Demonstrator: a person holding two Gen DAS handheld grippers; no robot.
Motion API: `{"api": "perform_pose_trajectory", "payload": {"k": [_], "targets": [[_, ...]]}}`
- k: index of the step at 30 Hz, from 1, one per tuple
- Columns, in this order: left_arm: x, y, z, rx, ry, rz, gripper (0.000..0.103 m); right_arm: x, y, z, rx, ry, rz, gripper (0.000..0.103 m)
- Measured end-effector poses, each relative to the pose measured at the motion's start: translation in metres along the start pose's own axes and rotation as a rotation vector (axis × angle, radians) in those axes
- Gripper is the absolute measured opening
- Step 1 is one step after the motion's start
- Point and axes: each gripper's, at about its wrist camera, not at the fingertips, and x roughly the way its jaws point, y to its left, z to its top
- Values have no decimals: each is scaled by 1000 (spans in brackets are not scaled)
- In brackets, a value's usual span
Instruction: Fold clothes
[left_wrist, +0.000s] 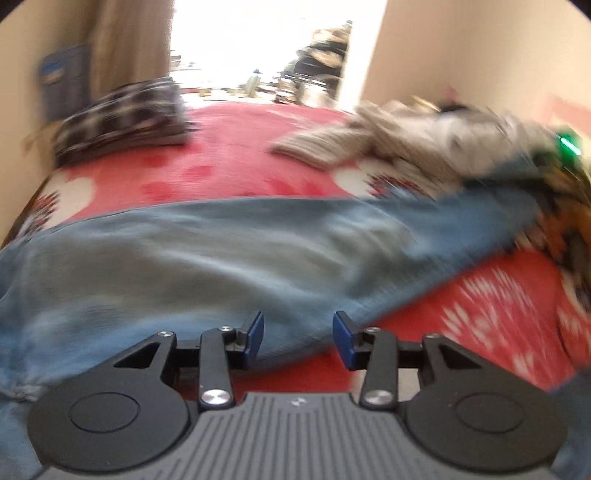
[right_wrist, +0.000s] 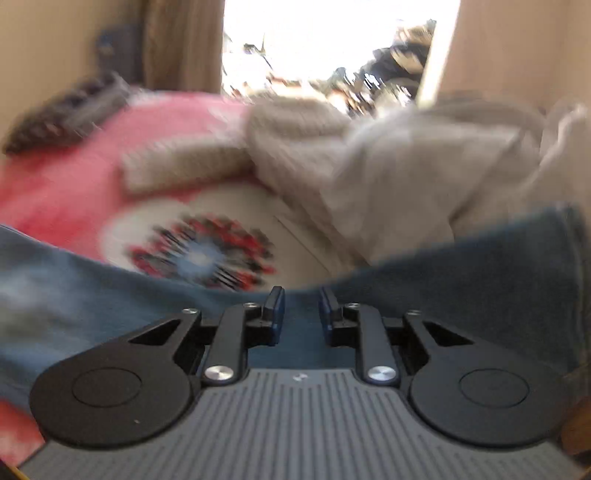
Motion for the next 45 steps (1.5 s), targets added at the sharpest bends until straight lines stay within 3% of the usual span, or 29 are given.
{"api": "perform_pose_trajectory", "payload": {"k": [2,5,6,8,10,15,20,24,29,34,37,41,45], "targets": [[9,18,2,-74,24,10,44,-17,19,0,-23,-31,92,20],[29,35,0,-140,80,21,39,-10,41,-6,-70,10,166,20],[31,37,-1,-152,82,22,40,1,45,-9,-72,53,153,20],[23,36,3,-150,77,32,40,31,42,-20,-77,172,45,19],[10,34,6,-148,70,48,42,33,29,-21,-15,159,14,19],[-45,45,1,-159,11,105,47,-38,11,-17,60,53,65,21],[-106,76,-23,-298,9,169,49,-127,-3,-45,155,-3,181,24],[-152,92,-59,-411,36,205,50,-175,7,-90,219,30,256,25],[-196,103,-109,-514,74,260,51,-205,23,-153,286,129,274,26],[-212,117,-149,-653,84,276,53,-227,21,-207,505,210,322,27],[-214,117,-149,-642,69,284,52,-242,21,-229,590,225,322,27],[-217,116,-142,-610,35,292,52,-245,24,-229,628,221,309,29],[-204,116,-113,-528,14,312,52,-245,27,-223,629,207,312,32]]}}
